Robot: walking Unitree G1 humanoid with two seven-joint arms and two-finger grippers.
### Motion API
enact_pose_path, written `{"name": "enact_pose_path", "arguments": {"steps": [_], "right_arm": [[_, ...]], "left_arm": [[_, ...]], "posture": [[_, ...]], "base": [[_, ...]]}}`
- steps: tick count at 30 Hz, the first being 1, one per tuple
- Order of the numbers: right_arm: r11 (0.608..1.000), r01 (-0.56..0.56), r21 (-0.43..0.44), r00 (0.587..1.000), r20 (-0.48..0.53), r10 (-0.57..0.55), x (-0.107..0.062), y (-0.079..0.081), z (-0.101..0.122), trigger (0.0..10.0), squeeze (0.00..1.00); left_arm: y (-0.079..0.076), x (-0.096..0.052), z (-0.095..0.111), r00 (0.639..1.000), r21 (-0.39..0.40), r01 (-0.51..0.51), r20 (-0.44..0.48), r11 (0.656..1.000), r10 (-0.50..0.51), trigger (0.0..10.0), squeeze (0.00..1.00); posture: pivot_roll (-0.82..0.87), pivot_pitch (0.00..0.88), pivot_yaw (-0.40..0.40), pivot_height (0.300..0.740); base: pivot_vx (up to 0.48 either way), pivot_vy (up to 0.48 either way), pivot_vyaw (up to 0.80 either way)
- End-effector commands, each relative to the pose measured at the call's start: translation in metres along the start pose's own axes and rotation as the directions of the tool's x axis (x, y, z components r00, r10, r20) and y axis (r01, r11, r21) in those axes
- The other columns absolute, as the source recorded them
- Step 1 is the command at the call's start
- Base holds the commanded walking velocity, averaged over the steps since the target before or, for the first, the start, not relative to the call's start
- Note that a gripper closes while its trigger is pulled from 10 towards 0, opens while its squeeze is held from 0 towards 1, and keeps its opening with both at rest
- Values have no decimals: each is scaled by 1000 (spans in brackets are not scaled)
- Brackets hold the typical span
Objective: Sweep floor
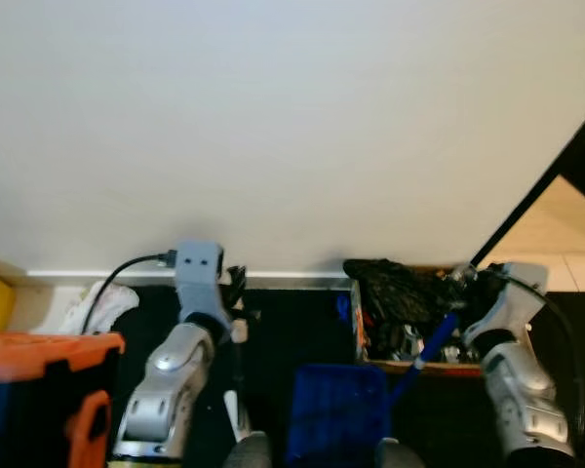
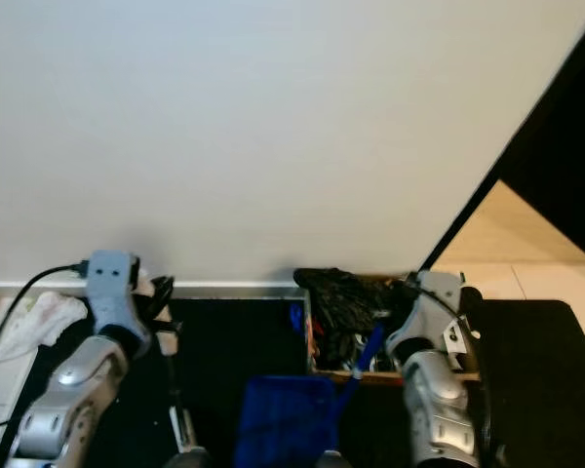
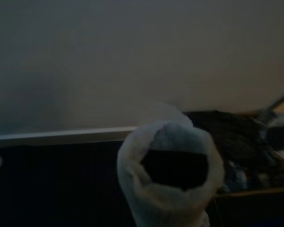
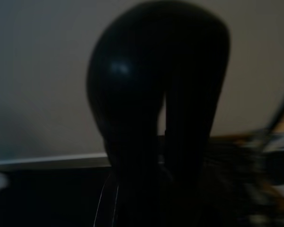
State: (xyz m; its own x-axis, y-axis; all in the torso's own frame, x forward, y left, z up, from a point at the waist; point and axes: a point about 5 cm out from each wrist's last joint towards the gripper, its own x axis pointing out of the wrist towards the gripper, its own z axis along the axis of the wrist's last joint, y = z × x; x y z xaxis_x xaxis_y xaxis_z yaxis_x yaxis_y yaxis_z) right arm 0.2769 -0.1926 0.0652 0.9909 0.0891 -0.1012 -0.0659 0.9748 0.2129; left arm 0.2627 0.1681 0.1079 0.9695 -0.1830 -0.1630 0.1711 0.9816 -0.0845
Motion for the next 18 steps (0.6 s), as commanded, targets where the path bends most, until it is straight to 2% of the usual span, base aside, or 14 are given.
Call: {"name": "enact_pose_path", "arguments": {"steps": [1,18], "right_arm": [[999,17,33,1000,6,-17,-3,-6,1,10000,0],[999,16,39,1000,4,-16,-2,-6,0,10000,0]], "left_arm": [[-3,0,0,1000,17,12,1,1000,-12,10000,0],[-3,0,-1,1000,18,13,0,1000,-13,10000,0]], "posture": [[112,107,23,740],[112,106,24,740]], "base": [[0,420,0],[0,416,0]]}}
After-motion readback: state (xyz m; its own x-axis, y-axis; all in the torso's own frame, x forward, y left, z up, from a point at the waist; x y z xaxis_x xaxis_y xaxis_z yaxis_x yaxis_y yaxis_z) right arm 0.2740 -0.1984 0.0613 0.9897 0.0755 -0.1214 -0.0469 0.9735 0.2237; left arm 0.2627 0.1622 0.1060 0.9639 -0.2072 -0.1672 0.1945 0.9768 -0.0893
